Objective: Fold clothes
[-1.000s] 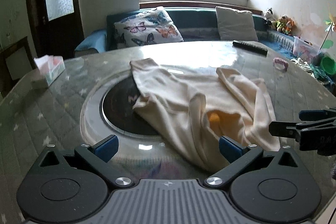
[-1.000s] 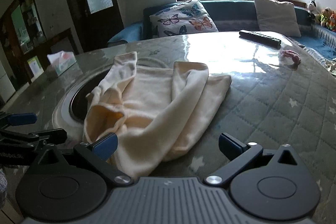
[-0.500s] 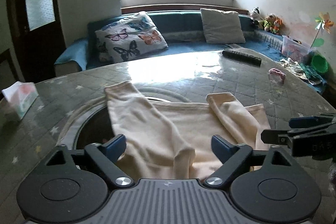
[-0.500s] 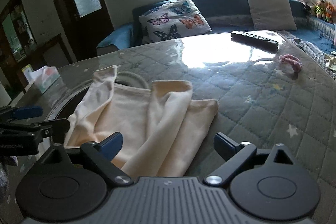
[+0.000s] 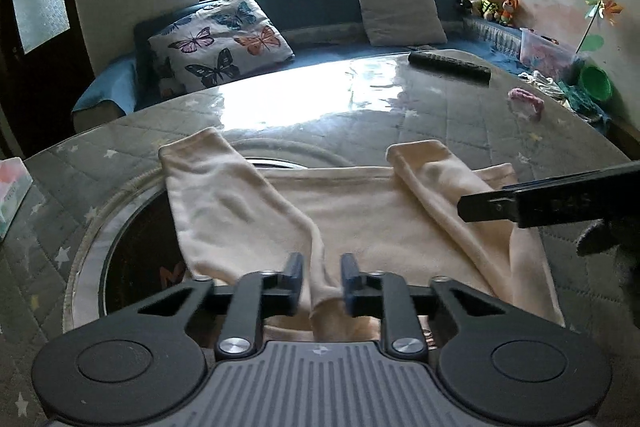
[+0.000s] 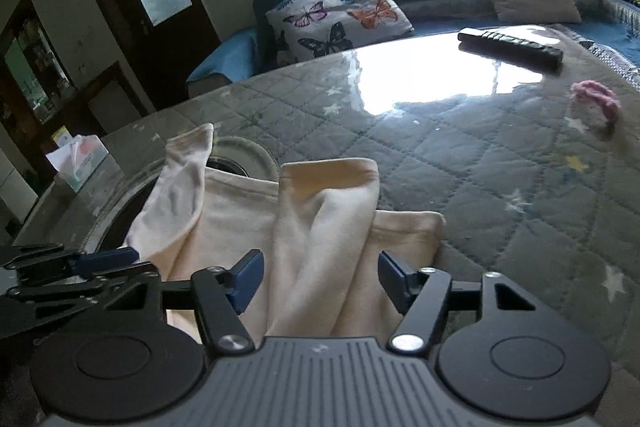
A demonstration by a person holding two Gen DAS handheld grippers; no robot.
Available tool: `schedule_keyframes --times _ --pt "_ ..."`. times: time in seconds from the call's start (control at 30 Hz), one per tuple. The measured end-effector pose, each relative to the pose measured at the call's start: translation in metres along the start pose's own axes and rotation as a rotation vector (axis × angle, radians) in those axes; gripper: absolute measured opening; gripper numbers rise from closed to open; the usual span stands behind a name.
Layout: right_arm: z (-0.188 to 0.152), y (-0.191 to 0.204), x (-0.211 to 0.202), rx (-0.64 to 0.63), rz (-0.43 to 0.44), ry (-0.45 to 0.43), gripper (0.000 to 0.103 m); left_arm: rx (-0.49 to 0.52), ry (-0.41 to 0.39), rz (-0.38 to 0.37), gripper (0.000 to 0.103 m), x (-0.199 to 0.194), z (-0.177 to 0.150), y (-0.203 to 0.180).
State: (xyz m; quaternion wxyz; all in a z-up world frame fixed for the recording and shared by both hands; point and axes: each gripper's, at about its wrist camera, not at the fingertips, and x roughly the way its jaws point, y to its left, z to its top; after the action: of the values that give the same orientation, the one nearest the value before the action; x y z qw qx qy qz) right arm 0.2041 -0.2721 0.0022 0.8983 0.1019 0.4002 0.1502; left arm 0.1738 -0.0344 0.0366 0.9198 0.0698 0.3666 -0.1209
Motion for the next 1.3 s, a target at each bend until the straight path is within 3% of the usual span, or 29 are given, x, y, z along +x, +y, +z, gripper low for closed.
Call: schedule_keyframes --times 0.1,0.13,0.23,0.3,0.73,1.0,1.07,1.13,1.2,1.3 --pt "-0.001 0.004 0.008 -0.013 0.002 0.017 0.043 -0.017 -0.006 0.012 0.009 -0.006 -0.004 0.008" --pt "-0.002 0.005 0.007 -0.023 -0.004 0.012 0.032 -0.024 -0.010 0.018 0.008 -0.010 -0.005 0.011" --pt "-0.004 0.007 0.002 -0.034 -0.011 0.000 0.012 -0.046 -0.020 0.035 0.007 -0.019 -0.010 0.020" --pt "-0.005 0.006 -0.008 -0.033 -0.018 -0.018 0.007 -0.068 -0.035 0.052 0.007 -0.029 -0.014 0.028" --pt "-0.037 -0.013 -0.119 -0.027 -0.091 -0.171 0.005 -0.207 -0.105 0.143 0.000 -0.115 -0.060 0.074" --pt "-0.075 -0.031 -0.159 0.015 -0.156 -0.176 0.005 -0.222 -0.087 0.118 0.003 -0.117 -0.070 0.078" --pt "-0.082 -0.035 -0.160 0.028 -0.166 -0.167 0.005 -0.216 -0.084 0.102 0.009 -0.107 -0.064 0.076" --pt "-0.087 -0.039 -0.160 0.045 -0.168 -0.161 0.005 -0.211 -0.081 0.095 0.032 -0.093 -0.056 0.074" --pt "-0.090 -0.042 -0.157 0.061 -0.169 -0.153 0.005 -0.205 -0.081 0.101 0.046 -0.078 -0.047 0.073" --pt "-0.092 -0.045 -0.154 0.072 -0.167 -0.146 0.006 -0.213 -0.082 0.111 0.048 -0.053 -0.032 0.077"
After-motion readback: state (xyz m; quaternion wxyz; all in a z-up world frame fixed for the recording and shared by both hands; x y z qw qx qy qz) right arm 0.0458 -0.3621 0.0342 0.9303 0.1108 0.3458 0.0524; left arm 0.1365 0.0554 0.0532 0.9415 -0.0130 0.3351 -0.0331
